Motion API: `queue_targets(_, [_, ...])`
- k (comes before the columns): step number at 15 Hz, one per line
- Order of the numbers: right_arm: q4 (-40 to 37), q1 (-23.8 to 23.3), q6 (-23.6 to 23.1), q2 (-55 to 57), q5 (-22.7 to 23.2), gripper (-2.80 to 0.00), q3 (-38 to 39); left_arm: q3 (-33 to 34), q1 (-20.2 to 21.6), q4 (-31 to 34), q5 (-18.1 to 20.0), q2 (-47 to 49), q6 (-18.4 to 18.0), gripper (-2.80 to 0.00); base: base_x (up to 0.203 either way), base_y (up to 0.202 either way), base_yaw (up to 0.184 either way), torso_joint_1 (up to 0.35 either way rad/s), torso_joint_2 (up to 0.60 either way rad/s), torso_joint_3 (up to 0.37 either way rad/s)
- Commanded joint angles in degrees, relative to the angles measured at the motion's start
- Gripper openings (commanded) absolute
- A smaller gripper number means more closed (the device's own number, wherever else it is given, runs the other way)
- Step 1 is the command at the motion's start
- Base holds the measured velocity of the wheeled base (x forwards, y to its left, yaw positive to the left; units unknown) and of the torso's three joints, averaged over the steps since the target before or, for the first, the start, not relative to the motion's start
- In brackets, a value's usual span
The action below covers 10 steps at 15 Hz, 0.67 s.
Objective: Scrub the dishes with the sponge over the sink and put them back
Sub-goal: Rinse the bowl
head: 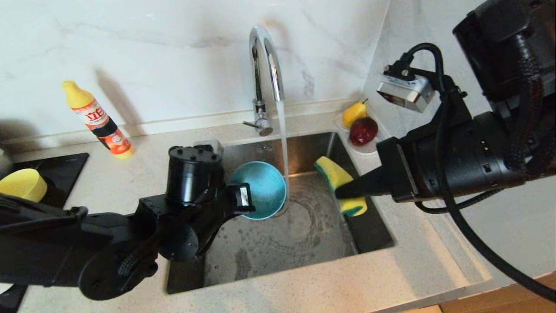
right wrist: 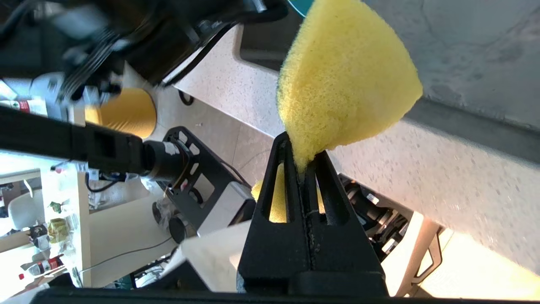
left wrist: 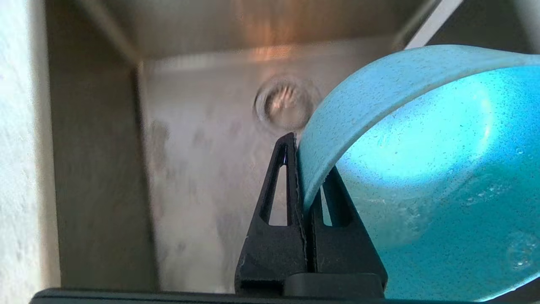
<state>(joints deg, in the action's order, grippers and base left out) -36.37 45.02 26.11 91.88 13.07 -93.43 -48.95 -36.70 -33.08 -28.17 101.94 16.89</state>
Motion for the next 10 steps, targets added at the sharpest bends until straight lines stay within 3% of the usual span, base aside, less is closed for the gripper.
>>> queue_targets(1, [0.1, -0.1, 0.2, -2.9, 0.1, -2.80, 2.5, -6.4, 1.3, 8.9, 0.5, 3.5, 3.7, -2.80, 0.000, 0.000, 0.000, 0.000, 0.00, 0.000])
queue_targets(7, [0.4, 0.0, -0.1, -4.9, 0.3, -2.80, 7.8, -33.1, 5.2, 44.0, 12.0, 13.3, 19.5, -2.80, 0.000, 0.000, 0.000, 0.000, 0.00, 0.000])
queue_targets(10, [0.7, 0.0, -0.2, -5.3, 0.5, -2.80, 10.0, -43.0, 6.7, 53.3, 14.5, 21.3, 24.7, -2.80, 0.000, 0.000, 0.000, 0.000, 0.00, 0.000])
